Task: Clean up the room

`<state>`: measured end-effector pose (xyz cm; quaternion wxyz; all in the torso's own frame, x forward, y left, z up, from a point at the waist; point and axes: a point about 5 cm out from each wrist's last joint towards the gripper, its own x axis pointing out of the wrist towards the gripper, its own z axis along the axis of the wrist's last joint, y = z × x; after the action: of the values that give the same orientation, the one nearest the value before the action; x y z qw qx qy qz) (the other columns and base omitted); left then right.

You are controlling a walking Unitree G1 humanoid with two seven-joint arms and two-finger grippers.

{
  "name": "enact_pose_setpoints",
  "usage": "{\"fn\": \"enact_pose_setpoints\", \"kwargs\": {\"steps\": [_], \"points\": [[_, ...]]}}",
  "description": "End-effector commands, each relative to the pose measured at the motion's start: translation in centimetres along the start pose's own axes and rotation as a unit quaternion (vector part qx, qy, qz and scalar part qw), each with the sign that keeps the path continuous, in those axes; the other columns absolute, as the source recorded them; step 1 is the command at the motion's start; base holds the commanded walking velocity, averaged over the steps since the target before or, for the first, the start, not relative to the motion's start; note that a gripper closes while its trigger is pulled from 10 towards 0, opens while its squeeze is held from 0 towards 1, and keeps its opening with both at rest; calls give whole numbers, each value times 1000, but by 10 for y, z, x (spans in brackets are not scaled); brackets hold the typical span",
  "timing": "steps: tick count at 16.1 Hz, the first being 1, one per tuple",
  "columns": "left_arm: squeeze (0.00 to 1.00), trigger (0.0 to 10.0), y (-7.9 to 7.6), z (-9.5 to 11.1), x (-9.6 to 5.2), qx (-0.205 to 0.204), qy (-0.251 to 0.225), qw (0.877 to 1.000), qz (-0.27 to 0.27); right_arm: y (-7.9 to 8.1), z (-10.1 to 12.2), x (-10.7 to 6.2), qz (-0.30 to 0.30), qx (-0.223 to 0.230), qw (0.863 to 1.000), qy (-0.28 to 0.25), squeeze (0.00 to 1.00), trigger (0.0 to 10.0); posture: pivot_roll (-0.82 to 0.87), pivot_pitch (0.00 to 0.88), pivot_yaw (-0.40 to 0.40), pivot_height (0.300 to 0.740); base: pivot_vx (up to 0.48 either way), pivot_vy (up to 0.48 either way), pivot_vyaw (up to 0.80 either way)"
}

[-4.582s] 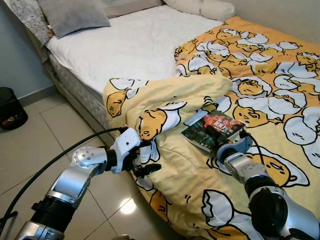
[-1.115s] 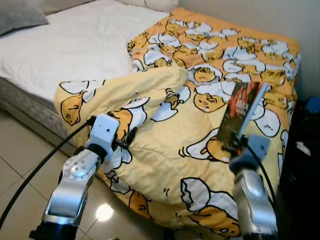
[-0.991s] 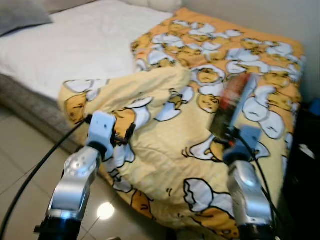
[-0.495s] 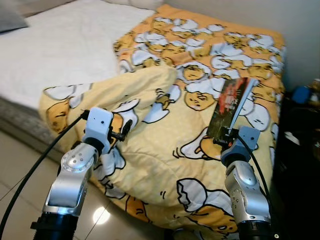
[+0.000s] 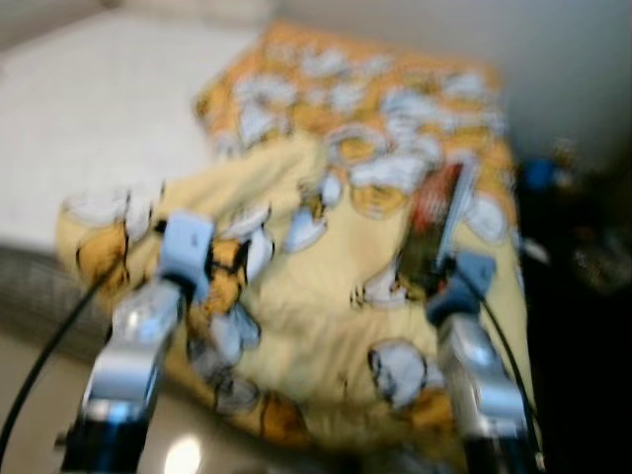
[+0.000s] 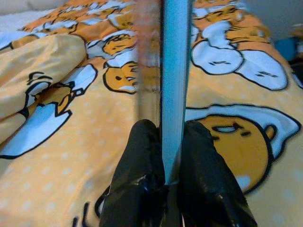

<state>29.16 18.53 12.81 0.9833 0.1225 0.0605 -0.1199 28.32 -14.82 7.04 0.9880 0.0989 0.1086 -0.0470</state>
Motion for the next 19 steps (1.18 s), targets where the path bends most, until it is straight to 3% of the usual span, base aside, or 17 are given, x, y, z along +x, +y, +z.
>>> {"fn": "enact_pose_setpoints", "kwargs": {"steps": [1,7,19], "points": [[0,10000,-5,5,3,0,-8,1000,-7,-1,10,2,-3,5,1000,-19,0,10000,31,0,-34,740,0,394,-800],[0,10000,-5,4,4,0,-6,1000,-6,0,13,4,-1,2,1000,-22,0,10000,32,0,-34,740,0,396,-755],[0,10000,-3,4,6,1,-6,1000,-10,1,12,5,-1,10,1000,-17,0,10000,35,0,-37,740,0,429,-70]]}}
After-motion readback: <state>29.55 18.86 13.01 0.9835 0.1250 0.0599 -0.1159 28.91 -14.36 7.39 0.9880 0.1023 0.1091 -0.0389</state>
